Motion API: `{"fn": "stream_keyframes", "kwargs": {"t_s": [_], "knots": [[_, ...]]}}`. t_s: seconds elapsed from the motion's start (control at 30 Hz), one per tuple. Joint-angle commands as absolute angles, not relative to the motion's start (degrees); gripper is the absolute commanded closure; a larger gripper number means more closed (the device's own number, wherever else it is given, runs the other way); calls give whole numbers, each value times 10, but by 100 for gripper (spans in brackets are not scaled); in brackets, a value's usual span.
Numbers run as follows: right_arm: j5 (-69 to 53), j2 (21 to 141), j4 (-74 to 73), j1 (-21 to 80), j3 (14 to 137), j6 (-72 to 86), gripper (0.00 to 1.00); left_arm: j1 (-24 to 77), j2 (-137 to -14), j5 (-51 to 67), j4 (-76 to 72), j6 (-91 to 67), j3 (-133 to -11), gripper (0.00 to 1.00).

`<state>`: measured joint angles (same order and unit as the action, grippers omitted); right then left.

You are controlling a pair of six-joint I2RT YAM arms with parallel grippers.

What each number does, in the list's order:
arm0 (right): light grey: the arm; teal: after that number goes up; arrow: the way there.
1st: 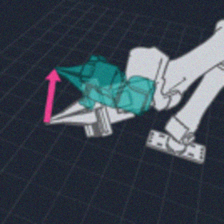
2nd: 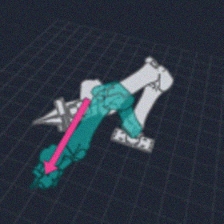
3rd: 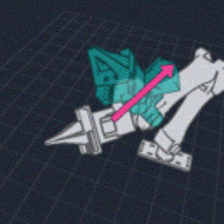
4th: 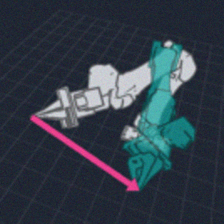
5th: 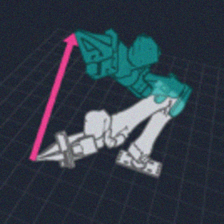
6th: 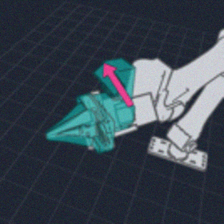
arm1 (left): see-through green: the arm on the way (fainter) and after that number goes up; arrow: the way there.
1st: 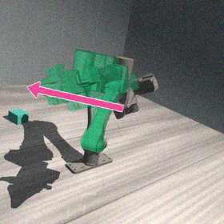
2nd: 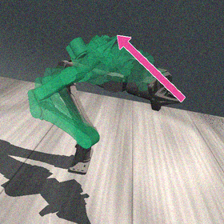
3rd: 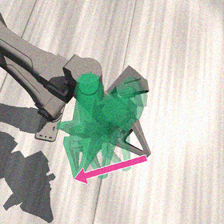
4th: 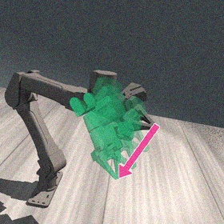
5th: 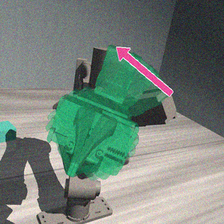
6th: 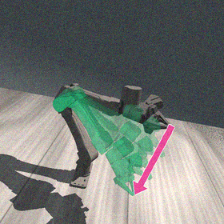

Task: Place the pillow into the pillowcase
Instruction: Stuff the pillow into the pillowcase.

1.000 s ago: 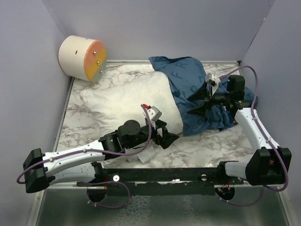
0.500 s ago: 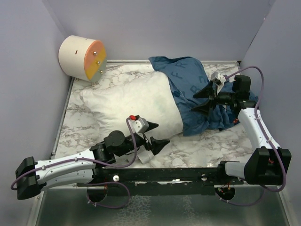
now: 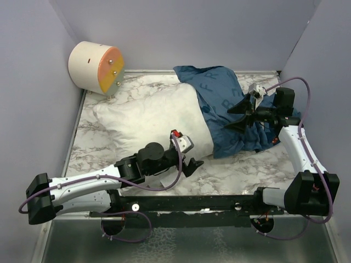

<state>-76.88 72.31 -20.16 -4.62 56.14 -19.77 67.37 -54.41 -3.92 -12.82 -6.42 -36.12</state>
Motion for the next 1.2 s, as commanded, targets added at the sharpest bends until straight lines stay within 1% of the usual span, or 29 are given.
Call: {"fn": "stream_keyframes", "kwargs": {"t_s": [0.0, 0.13, 0.33, 0.53, 0.87, 0.93, 1.0, 1.17], "knots": [[-789, 715, -197, -51, 556, -196, 11, 686, -593, -32, -51, -9, -424, 6], [-787, 712, -204, -51, 558, -204, 11, 710, -631, -50, -24, 22, -449, 6], [-790, 713, -208, -53, 559, -212, 11, 734, -674, -90, 37, 119, -499, 5], [-794, 706, -223, -54, 563, -230, 11, 737, -676, -93, 71, 211, -516, 3], [-808, 696, -230, -54, 561, -243, 11, 737, -694, -83, 137, 300, -541, 2], [-807, 694, -235, -54, 563, -249, 11, 740, -711, -116, 154, 318, -547, 2], [-805, 691, -239, -54, 563, -254, 11, 741, -728, -187, 158, 337, -545, 2], [-808, 684, -241, -54, 563, -259, 11, 740, -776, -339, 111, 374, -531, 1]]}}
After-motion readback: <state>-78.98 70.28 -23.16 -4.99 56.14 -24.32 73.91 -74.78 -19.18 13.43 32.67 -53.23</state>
